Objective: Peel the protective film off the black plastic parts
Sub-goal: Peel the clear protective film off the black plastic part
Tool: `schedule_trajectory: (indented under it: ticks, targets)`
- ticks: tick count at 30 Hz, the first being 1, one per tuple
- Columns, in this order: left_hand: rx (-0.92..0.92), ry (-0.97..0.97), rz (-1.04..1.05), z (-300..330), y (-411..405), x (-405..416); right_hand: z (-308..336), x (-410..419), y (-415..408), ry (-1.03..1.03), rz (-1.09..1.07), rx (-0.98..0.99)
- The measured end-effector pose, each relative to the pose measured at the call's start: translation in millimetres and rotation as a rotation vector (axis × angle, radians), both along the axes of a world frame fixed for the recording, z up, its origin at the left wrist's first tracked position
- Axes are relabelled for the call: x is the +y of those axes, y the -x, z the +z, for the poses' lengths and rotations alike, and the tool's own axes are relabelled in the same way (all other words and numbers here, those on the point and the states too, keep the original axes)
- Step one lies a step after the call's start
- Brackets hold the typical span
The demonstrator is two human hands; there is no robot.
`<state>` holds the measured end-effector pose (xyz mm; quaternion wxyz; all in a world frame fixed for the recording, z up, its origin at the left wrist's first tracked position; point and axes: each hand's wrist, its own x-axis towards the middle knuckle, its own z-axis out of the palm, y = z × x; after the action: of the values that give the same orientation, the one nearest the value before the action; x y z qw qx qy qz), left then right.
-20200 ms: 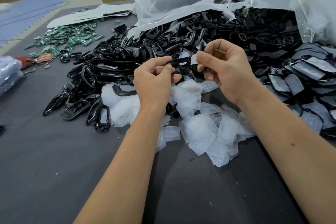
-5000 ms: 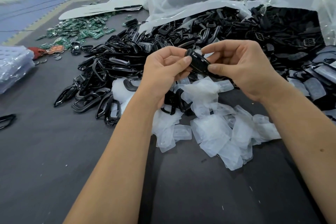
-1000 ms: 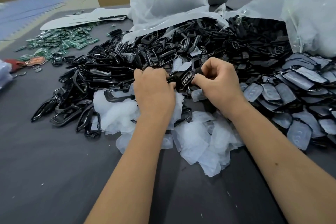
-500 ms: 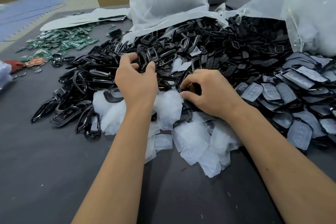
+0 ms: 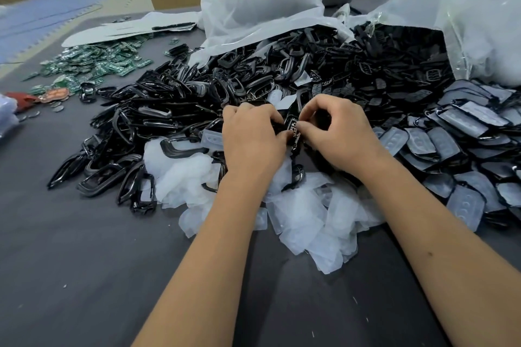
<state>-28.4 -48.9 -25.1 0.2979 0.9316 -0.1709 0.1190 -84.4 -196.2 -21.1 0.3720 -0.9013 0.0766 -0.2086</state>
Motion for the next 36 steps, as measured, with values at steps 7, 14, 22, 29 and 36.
schedule_trajectory:
  ticks: [7,14,22,29,36]
  targets:
    - [0.084,0.034,-0.069,4.1,-1.1,2.0,0.3,10.6,-7.0,0.228,-0.072,0.160]
    - [-0.012,0.191,0.202,1.7,3.2,7.2,4.3,10.0,-2.7,-0.024,-0.244,0.075]
    - [0.187,0.659,-0.130,15.2,3.0,5.6,12.2,10.1,-2.1,-0.262,-0.277,-0.155]
    - [0.583,1.106,-0.219,19.7,0.6,14.1,19.5,7.2,3.1,-1.050,0.180,-0.005]
    - [0.661,1.169,-0.394,23.0,-0.5,20.7,18.2,13.8,2.0,-1.048,0.163,-0.071]
